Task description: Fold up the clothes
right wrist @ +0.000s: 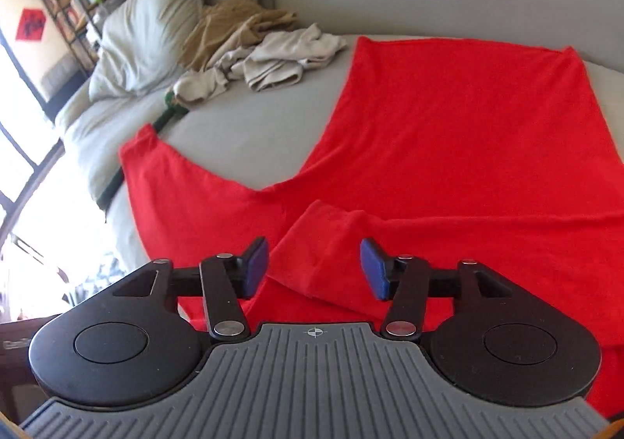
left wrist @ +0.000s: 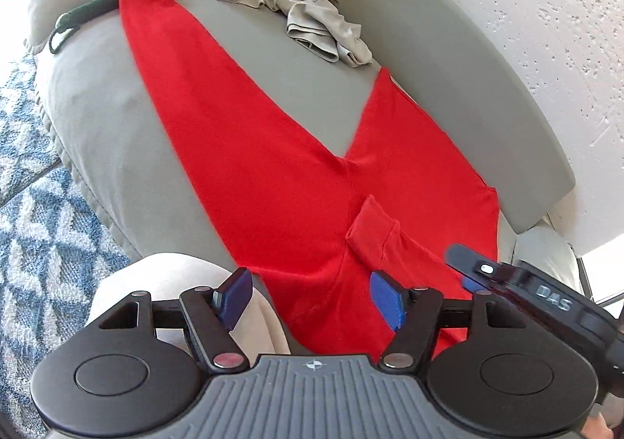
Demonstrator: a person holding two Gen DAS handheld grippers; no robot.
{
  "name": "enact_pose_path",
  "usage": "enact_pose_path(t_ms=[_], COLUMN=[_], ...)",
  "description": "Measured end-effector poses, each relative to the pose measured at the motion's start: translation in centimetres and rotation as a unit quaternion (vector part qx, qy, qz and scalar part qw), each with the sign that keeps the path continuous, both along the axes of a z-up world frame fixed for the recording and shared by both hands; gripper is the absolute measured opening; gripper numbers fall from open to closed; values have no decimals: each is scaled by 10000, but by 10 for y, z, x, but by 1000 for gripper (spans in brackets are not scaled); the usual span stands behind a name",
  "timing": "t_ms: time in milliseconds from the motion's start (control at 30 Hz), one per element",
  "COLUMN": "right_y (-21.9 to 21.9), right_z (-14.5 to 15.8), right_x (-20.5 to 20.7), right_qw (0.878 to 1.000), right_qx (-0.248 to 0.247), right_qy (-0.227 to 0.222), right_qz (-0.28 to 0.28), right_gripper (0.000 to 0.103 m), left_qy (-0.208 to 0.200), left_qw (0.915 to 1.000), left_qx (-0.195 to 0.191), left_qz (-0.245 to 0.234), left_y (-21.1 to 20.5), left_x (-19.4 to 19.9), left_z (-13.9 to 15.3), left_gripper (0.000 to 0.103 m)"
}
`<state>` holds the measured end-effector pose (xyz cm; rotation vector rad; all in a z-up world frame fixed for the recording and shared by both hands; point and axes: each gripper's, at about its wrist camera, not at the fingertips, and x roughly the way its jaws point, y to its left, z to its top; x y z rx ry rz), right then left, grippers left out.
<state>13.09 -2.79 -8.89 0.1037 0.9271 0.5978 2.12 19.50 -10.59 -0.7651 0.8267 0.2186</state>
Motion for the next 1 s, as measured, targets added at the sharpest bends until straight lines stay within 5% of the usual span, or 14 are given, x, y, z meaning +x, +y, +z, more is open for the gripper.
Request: enact_pose_path(t_ms=[233,300,367,400,533,800,833,867,1000], right_y=[-126,-152,-177,-188,-205,-212,-213,-213,-217], right_z=[14,5,-7,-13,-25,-36,-37,-38,-41], right_x=[-27,-36,-45,-48,-49,-44,-44,-44,-43], right_qw=[9914,9847,9748,9695,9643,9632,9632,9631,9618], right_qx=[751,948,1198,1312,1430,1489,1486,1483,1480], right_qy=[485,569,700,760,863,978,990,1001,1029], right_qz=[-954,-1349,-1746,-1924,-2057,-2013,-2011,-2010,-2060], right_gripper=[61,61,61,61,61,61,61,61,61], left_qy=[-420,-499,-468,-434,-160,-54,-72,-107,-509], left_qw=[9969,9943,9913,9890,9745,9580,9529,9485,9466], left_qx=[584,787,923,1049,1622,1910,2033,2173,2390], left_qz=[-326,-518,-807,-950,-1543,-2137,-2249,-2303,-2101], left_y=[-16,-18,-21,-23,-34,-54,-60,-63,-67], left_x=[43,67,90,101,133,145,145,143,132], left_z=[-2,-3,-5,-8,-21,-32,-32,-31,-18], left_gripper=[60,52,30,29,30,29,22,3,4])
